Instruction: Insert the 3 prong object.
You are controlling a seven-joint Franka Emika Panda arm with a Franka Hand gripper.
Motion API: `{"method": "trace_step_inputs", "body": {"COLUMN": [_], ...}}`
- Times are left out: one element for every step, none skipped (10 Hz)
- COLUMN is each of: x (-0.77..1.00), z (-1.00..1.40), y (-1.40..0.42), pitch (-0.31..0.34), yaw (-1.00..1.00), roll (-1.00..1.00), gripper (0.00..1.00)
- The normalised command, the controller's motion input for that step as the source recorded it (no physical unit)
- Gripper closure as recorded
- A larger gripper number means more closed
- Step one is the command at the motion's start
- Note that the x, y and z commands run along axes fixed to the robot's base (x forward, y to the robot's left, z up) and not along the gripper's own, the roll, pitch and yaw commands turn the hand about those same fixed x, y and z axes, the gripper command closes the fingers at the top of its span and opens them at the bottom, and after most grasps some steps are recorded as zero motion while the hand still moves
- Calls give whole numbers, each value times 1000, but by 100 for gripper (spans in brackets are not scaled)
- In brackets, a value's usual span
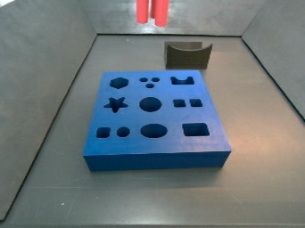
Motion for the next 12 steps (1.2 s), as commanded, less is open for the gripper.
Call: {"method": "trace_step_inputs", "body": {"x": [-3,-77,-129,-114,-40,0,0,0,0,89,257,120], "z": [-634,-640,-703,-746,-606,-517,-494,-503,-509,-377,-337,-340], "y": [494,669,700,629,140,0,0,0,0,17,86,340], "pitch": [0,0,0,19,0,0,0,0,0,0,-27,-71], "yaw": [-554,-340,-266,-354,-851,-1000,-1000,-1000,-1000,-1000,-840,-431], "roll": [0,-19,-57,-66,-41,0,0,0,0,0,-136,-291], "gripper": [100,100,100,100,100,100,100,100,100,100,100,100]}}
